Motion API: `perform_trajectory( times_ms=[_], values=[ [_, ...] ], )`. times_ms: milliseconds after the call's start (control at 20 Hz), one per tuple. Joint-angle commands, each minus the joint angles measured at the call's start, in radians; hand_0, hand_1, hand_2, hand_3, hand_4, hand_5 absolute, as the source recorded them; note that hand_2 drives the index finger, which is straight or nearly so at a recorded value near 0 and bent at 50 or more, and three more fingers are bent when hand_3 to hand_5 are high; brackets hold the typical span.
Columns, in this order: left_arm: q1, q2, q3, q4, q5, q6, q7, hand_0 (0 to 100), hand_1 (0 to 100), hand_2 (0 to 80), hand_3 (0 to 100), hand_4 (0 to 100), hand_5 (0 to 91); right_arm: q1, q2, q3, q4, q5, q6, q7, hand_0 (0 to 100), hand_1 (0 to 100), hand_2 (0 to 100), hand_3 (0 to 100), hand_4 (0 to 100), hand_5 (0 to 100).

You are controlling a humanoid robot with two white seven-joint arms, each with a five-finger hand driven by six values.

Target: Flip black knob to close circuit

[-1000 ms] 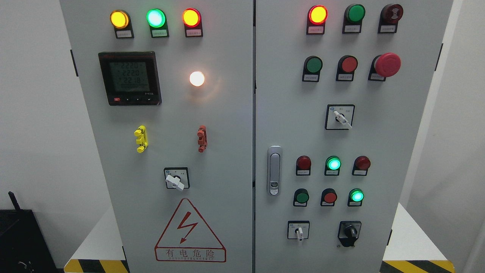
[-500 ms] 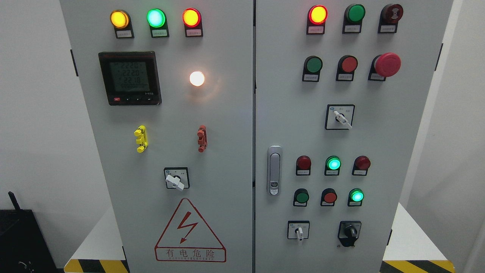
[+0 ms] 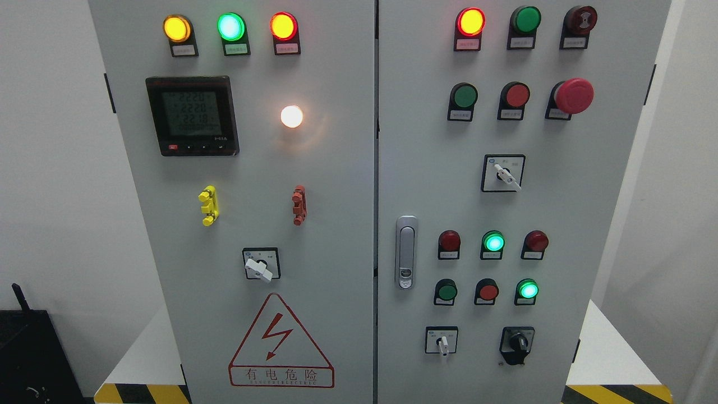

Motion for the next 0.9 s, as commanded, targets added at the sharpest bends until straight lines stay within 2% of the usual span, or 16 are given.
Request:
perform_trajectory(
  times_ms=[0, 100, 300, 400, 550, 650, 700, 750, 850],
  values=[
    [0.000, 0.001, 0.011, 0.000, 0.008, 0.001, 0.001, 0, 0, 0.0, 5, 2, 0.0, 0.077, 0.029, 0.047, -0.933, -0.034, 0.007, -0.054, 0, 0, 0, 2, 0, 0],
    [0.000, 0.000, 0.011, 0.000, 0.008, 0.001, 0.001, 0, 0, 0.0, 5, 2, 0.0, 0.092, 0.030, 0.045, -1.038, -0.034, 0.005, -0.059, 0, 0, 0, 5, 1, 0],
    [0.000, 0.001, 0.011, 0.000, 0.008, 0.001, 0.001, 0, 0, 0.0, 5, 2, 0.0, 0.137, 0.044, 0.047, -1.233, -0.039, -0.001, -0.059, 0, 0, 0, 13, 11, 0],
    [0.000, 0.000, 0.011, 0.000, 0.008, 0.001, 0.001, 0, 0, 0.0, 5, 2, 0.0, 0.143, 0.052, 0.053, -1.306, -0.040, -0.005, -0.063, 0, 0, 3, 17, 16, 3],
    [0.000, 0.000, 0.011, 0.000, 0.008, 0.001, 0.001, 0, 0, 0.0, 5, 2, 0.0, 0.131, 0.073, 0.053, -1.353, -0.036, -0.008, -0.091, 0, 0, 10, 29, 27, 11],
    [0.000, 0.000, 0.011, 0.000, 0.008, 0.001, 0.001, 0, 0, 0.0, 5, 2, 0.0, 0.120, 0.072, 0.044, -1.354, -0.010, -0.036, -0.103, 0, 2, 17, 43, 39, 23],
    [0.000, 0.000, 0.011, 0.000, 0.008, 0.001, 0.001, 0, 0, 0.0, 5, 2, 0.0, 0.114, 0.066, 0.034, -1.351, 0.039, -0.051, -0.111, 0, 6, 25, 52, 48, 36],
    [0.000, 0.000, 0.011, 0.000, 0.008, 0.001, 0.001, 0, 0, 0.0, 5, 2, 0.0, 0.103, 0.058, 0.016, -1.348, 0.125, -0.063, -0.128, 0, 9, 32, 59, 57, 55],
    [0.000, 0.001, 0.011, 0.000, 0.008, 0.001, 0.001, 0, 0, 0.0, 5, 2, 0.0, 0.077, 0.037, -0.032, -1.333, 0.337, -0.089, -0.169, 0, 15, 40, 68, 63, 58]
  ],
)
